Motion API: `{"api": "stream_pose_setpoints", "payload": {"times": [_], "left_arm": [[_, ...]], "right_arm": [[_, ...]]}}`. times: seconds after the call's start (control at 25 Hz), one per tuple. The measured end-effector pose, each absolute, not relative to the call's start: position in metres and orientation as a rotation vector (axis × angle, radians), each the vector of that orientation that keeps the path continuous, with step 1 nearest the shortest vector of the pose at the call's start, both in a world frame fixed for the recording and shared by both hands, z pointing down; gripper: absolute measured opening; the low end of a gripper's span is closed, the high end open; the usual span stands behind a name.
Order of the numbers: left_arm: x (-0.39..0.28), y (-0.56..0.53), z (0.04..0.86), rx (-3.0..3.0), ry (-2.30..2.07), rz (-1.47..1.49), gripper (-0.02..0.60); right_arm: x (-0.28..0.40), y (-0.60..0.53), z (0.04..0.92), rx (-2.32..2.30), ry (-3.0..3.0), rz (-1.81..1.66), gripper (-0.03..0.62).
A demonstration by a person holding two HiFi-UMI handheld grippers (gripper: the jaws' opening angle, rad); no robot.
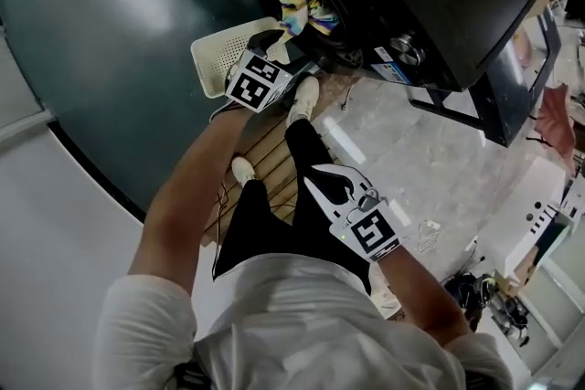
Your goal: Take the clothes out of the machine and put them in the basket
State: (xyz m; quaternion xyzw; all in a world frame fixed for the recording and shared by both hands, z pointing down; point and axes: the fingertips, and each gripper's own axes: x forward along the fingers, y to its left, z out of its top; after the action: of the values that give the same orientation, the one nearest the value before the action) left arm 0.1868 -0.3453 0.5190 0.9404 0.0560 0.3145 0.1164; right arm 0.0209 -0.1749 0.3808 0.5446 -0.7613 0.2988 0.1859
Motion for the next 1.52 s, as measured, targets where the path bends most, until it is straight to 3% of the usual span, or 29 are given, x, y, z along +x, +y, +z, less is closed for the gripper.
{"api": "stream_pose_setpoints", "payload": {"times": [0.4,0.92,1.2,1.52], "left_arm": [[0.257,-0.381,0.597,2.879,0.307,1.070,0.354],[0.332,-0.402,0.693,3.052,0.597,1.326,0.399],[0.354,-0.387,0.744,3.095,0.897,1.495,0.426],[0.360,-0.388,0.790,2.999,0.889,1.640,0.422]], "right_arm": [[0.072,-0.259,0.462,1.374,-2.162,0.916,0.023],[0.073,-0.269,0.531,1.167,-2.146,1.032,0.022],[0.085,-0.261,0.556,1.146,-2.138,1.097,0.023],[0.101,-0.258,0.565,1.153,-2.121,1.141,0.022]]}}
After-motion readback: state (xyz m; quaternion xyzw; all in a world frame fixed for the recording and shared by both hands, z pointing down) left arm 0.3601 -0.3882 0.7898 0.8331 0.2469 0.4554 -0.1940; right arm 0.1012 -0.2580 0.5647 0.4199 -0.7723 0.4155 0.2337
